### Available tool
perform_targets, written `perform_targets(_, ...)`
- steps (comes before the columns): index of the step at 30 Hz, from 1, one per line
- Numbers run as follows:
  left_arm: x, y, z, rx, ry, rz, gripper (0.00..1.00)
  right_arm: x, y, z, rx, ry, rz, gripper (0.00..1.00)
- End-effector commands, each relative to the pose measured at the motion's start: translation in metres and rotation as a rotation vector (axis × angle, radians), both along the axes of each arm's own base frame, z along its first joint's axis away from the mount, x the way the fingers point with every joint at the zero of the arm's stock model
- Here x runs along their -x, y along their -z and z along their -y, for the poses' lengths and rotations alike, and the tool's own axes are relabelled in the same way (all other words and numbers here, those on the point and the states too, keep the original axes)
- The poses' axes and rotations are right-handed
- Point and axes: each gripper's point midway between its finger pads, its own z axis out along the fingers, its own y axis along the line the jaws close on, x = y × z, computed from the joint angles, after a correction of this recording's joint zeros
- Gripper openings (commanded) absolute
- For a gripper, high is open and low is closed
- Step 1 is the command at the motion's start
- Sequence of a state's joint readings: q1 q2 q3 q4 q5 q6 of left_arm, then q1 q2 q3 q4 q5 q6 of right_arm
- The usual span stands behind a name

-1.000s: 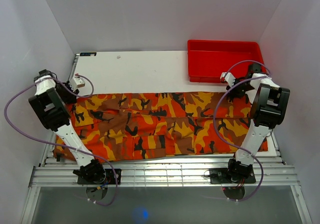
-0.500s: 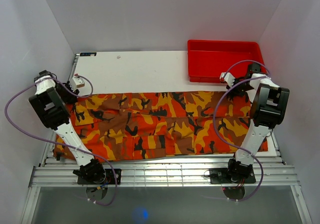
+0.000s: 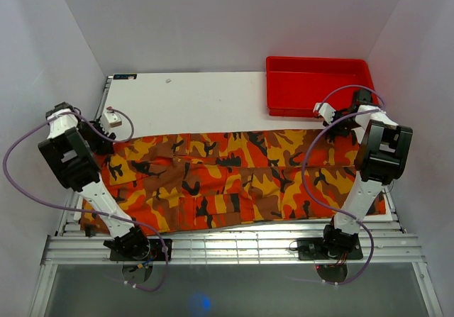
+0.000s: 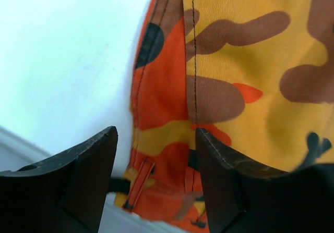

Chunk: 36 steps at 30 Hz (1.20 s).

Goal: Fold and stack the trousers
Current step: Flatten the trousers out, then fold the trousers

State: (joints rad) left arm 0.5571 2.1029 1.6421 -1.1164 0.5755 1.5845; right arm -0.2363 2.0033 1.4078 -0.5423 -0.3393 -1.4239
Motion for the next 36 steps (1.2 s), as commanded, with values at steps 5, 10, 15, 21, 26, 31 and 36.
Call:
perform_targets(5,-0.017,-0.119,0.001,-0.012,-0.033,0.278,0.74,-0.006,-0.026,0.007,0.041,0.001,0.075,0.08)
perform_targets(10,-0.024,-0.128,-0.012,-0.035,-0.011,0.274,0.73,-0.005,-0.026,0.008,0.047,-0.005,0.082,0.08)
perform_targets(15,-0.033,-0.097,-0.034,-0.025,-0.009,0.202,0.67,-0.006,-0.026,0.01,0.054,0.0,0.081,0.08)
perform_targets(21,-0.022,-0.04,-0.042,-0.013,0.034,0.05,0.66,-0.007,-0.028,0.011,0.067,0.002,0.082,0.08)
perform_targets(26,-0.002,-0.003,-0.042,-0.013,0.066,-0.059,0.66,-0.009,-0.029,0.013,0.072,0.006,0.082,0.08)
perform_targets(31,-0.001,0.032,-0.051,-0.046,0.031,-0.098,0.66,-0.01,-0.028,0.014,0.068,0.009,0.077,0.08)
perform_targets(36,-0.001,0.042,-0.052,-0.059,0.029,-0.109,0.52,-0.009,-0.029,0.014,0.073,0.013,0.075,0.08)
